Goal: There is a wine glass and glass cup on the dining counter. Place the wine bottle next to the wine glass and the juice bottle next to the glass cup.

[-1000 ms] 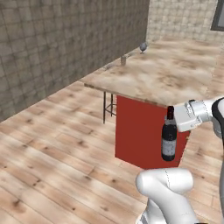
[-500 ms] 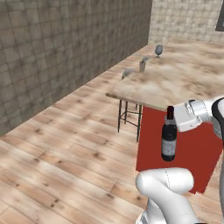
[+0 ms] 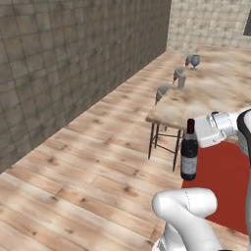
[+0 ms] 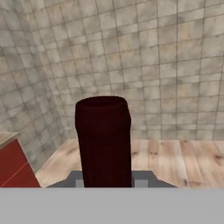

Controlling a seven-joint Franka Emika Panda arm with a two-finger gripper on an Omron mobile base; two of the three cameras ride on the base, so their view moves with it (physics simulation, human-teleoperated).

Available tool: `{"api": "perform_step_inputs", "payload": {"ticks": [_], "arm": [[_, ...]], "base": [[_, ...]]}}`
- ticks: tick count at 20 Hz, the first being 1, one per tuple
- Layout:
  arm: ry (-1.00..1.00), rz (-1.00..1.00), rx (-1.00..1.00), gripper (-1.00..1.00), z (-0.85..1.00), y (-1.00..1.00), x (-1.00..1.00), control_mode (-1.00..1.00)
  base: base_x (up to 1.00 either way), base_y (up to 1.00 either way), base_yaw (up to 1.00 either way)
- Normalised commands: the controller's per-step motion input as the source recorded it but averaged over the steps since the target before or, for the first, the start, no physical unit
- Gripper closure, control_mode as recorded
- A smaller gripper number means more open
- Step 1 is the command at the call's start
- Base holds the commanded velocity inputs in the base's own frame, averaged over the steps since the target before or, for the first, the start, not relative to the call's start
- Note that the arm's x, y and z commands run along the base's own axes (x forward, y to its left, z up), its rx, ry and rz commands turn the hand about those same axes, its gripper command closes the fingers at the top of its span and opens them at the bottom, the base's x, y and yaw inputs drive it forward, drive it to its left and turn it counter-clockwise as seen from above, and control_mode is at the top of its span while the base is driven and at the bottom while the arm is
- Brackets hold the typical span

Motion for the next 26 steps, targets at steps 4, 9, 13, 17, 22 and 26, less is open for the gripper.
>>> {"api": "perform_step_inputs", "payload": {"ticks": [4, 9, 13, 17, 22, 26], "arm": [[0.0, 0.0, 0.0, 1.0, 0.0, 0.0, 0.0, 1.0], [0.0, 0.0, 0.0, 1.0, 0.0, 0.0, 0.0, 1.0], [0.0, 0.0, 0.0, 1.0, 0.0, 0.0, 0.0, 1.0], [0.0, 0.0, 0.0, 1.0, 0.0, 0.0, 0.0, 1.0], [0.0, 0.0, 0.0, 1.0, 0.0, 0.0, 0.0, 1.0], [0.0, 0.0, 0.0, 1.0, 0.0, 0.0, 0.0, 1.0]], "base": [[0.88, 0.41, -0.15], [0.89, 0.38, -0.18], [0.9, 0.36, -0.2], [0.9, 0.36, -0.2], [0.89, 0.36, -0.2], [0.9, 0.35, -0.2]]}}
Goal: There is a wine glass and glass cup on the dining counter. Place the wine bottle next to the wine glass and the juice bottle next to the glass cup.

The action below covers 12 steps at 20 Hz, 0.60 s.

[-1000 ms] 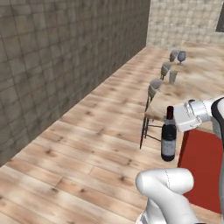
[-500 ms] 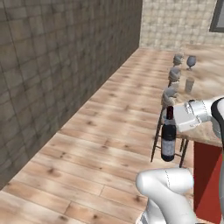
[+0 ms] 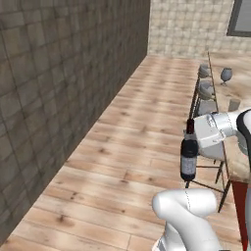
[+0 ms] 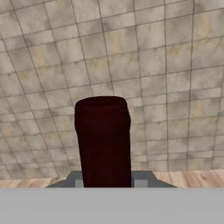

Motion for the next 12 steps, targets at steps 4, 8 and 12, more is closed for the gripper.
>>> {"api": "perform_step_inputs", "payload": {"ticks": [4, 8, 12], "arm": [[0.0, 0.0, 0.0, 1.0, 0.0, 0.0, 0.0, 1.0], [0.0, 0.0, 0.0, 1.0, 0.0, 0.0, 0.0, 1.0], [0.0, 0.0, 0.0, 1.0, 0.0, 0.0, 0.0, 1.0]], "base": [[0.87, 0.35, -0.25], [0.84, 0.35, -0.28], [0.77, 0.35, -0.35]]}}
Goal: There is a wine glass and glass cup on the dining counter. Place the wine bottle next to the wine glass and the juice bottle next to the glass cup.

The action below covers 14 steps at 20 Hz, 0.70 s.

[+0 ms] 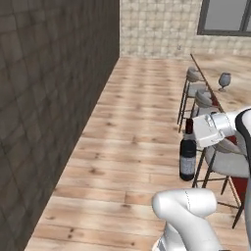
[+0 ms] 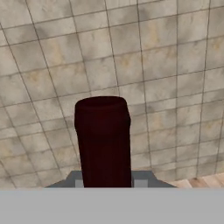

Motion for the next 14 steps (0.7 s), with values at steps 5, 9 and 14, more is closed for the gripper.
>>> {"api": "perform_step_inputs", "payload": {"ticks": [5, 9, 14], "arm": [[0.0, 0.0, 0.0, 1.0, 0.0, 0.0, 0.0, 1.0], [0.0, 0.0, 0.0, 1.0, 0.0, 0.0, 0.0, 1.0], [0.0, 0.0, 0.0, 1.0, 0.0, 0.0, 0.0, 1.0]], "base": [[0.76, 0.35, -0.36], [0.75, 0.35, -0.35], [0.74, 0.35, -0.36]]}}
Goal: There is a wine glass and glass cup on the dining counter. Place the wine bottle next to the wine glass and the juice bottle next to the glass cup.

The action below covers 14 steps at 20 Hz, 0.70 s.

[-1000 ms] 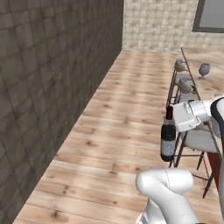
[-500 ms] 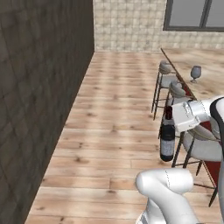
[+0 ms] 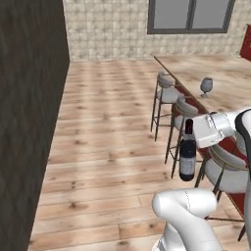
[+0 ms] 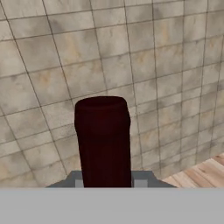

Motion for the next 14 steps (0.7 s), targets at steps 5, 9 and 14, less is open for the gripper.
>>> {"api": "perform_step_inputs", "payload": {"ticks": [5, 9, 14], "arm": [[0.0, 0.0, 0.0, 1.0, 0.0, 0.0, 0.0, 1.0], [0.0, 0.0, 0.0, 1.0, 0.0, 0.0, 0.0, 1.0], [0.0, 0.0, 0.0, 1.0, 0.0, 0.0, 0.0, 1.0]], "base": [[0.73, 0.35, -0.37], [0.71, 0.34, -0.39], [0.71, 0.35, -0.4]]}}
